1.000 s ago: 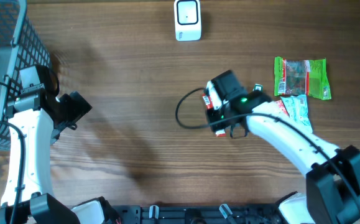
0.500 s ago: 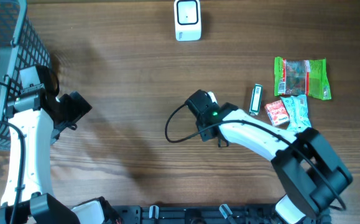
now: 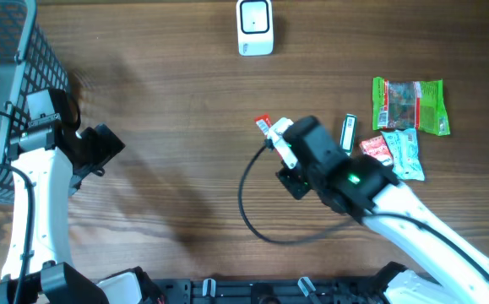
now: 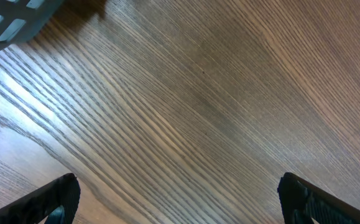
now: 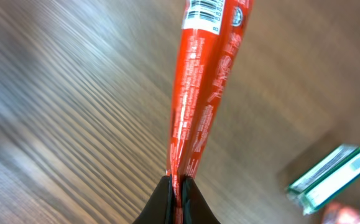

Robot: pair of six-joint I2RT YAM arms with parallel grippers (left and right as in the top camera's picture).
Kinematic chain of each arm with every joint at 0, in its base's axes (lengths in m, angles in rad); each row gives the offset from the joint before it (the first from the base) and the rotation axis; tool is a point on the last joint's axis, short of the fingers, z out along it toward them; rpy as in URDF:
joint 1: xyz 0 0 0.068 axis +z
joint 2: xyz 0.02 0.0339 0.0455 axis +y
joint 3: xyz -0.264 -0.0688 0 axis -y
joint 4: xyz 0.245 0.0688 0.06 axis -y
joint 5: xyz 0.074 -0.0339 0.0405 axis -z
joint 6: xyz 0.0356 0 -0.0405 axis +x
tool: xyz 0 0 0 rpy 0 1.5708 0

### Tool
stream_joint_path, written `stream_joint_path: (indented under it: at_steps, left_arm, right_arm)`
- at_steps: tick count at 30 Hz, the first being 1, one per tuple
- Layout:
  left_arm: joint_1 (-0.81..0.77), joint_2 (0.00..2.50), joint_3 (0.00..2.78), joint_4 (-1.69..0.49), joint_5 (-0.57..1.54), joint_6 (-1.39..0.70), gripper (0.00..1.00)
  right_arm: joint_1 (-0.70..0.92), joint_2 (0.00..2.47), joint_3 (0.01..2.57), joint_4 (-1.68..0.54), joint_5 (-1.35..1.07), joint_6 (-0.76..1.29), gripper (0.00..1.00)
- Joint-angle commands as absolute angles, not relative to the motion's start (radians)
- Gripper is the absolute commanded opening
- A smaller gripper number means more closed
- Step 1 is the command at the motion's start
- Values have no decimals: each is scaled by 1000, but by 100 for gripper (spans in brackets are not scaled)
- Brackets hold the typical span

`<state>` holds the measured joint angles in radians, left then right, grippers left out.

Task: Scan the item barcode
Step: 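Lift the Nescafe stick with the right gripper to the white scanner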

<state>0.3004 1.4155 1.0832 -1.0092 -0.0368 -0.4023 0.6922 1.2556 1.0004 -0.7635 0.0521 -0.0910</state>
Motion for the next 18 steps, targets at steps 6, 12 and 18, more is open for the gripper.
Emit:
stream_joint_path:
  at_steps: [6, 12, 18]
  left_arm:
    - [306, 1404, 1081, -1009, -43, -412, 100]
    - [306, 1404, 1081, -1009, -43, -412, 100]
    - [306, 1404, 1081, -1009, -43, -412, 100]
  right_arm:
    - [690, 1042, 1010, -768, -224, -423, 4]
    - [690, 1043, 1010, -792, -376, -555, 5]
    - [690, 1048, 1013, -740, -482, -363, 4]
